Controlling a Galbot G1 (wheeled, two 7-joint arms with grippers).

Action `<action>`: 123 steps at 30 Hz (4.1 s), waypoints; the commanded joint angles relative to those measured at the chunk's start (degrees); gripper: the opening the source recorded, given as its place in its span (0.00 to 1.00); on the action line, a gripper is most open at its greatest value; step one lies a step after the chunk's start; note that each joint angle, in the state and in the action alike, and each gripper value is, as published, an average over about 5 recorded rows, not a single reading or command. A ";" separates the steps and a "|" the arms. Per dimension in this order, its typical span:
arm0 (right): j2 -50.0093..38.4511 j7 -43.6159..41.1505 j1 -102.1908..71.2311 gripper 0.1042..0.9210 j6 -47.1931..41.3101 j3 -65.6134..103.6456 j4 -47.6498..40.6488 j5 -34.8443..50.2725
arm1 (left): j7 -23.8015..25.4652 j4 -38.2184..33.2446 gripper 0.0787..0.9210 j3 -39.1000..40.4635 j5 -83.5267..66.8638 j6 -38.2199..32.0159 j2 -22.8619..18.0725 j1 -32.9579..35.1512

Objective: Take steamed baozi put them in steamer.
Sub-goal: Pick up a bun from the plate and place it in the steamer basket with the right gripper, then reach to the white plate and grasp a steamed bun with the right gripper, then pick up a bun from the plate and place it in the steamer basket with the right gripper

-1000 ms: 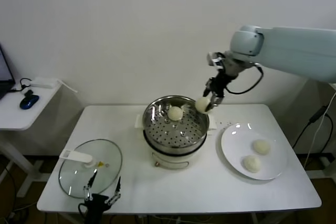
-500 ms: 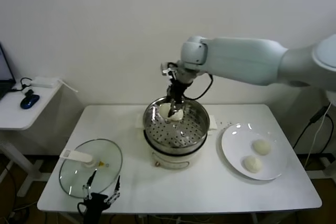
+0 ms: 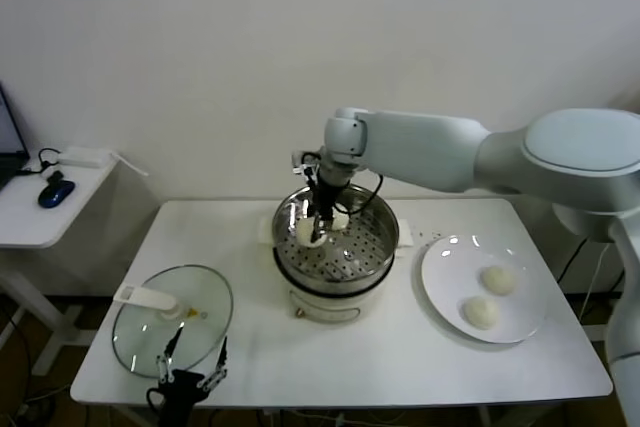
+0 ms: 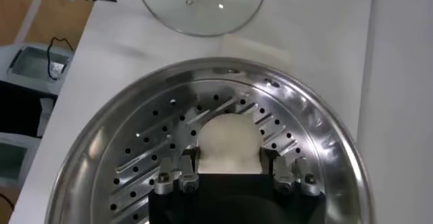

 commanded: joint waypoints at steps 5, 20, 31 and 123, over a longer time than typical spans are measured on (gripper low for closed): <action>1.85 1.60 -4.75 0.61 0.51 1.54 -3.73 -2.40 | 0.01 0.30 0.88 0.02 0.02 0.05 -0.05 -0.35; -13.79 -6.92 17.47 0.88 5.50 -11.30 12.61 5.53 | -0.06 -0.30 0.88 -0.18 -0.15 0.09 0.17 0.56; -36.37 -9.99 27.48 0.88 12.48 -27.29 25.83 -8.57 | -0.02 -0.35 0.88 0.80 0.15 0.07 0.27 0.51; -15.72 1.50 21.87 0.63 51.59 -9.32 26.37 -28.21 | -0.84 1.19 0.88 1.00 2.18 -0.55 -0.63 0.18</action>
